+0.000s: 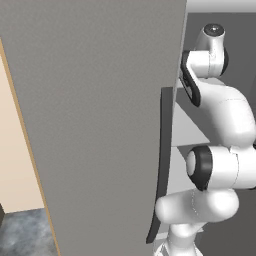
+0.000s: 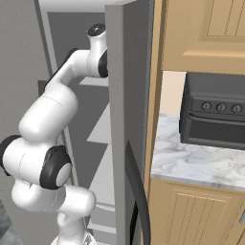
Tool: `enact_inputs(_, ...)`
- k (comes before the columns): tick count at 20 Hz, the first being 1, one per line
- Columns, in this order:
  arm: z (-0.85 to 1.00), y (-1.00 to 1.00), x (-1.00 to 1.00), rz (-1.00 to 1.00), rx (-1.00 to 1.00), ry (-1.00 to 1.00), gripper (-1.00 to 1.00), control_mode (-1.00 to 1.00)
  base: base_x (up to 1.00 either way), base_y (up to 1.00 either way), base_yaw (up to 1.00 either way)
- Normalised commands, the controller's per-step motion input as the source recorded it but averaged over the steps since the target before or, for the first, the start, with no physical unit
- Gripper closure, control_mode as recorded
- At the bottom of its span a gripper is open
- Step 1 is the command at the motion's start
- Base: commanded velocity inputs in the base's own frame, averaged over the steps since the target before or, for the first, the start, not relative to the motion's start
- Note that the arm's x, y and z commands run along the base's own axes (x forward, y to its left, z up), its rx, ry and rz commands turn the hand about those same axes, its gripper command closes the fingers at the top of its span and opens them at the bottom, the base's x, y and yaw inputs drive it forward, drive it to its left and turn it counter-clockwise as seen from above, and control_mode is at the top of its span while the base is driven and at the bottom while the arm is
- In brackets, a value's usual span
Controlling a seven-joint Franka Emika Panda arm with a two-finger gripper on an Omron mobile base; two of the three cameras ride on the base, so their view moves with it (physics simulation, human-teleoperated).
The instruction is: Take the squash, pear, and lemon from the freezer and place them in the bowl on the counter.
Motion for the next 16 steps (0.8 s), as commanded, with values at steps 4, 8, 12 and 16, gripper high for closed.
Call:
enact_inputs(4, 0.0, -0.09, 0.37, 0.0, 0.0, 0.0, -1.0, -1.0, 0.0, 0.0, 0.0)
enact_inputs(8, 0.0, -0.18, 0.25, 0.0, 0.0, 0.0, -1.0, -1.0, 0.0, 0.0, 0.0)
enact_inputs(12, 0.0, -0.15, 0.29, 0.0, 0.0, 0.0, -1.0, -1.0, 0.0, 0.0, 0.0)
enact_inputs(16, 0.0, -0.04, 0.34, 0.0, 0.0, 0.0, -1.0, -1.0, 0.0, 0.0, 0.0)
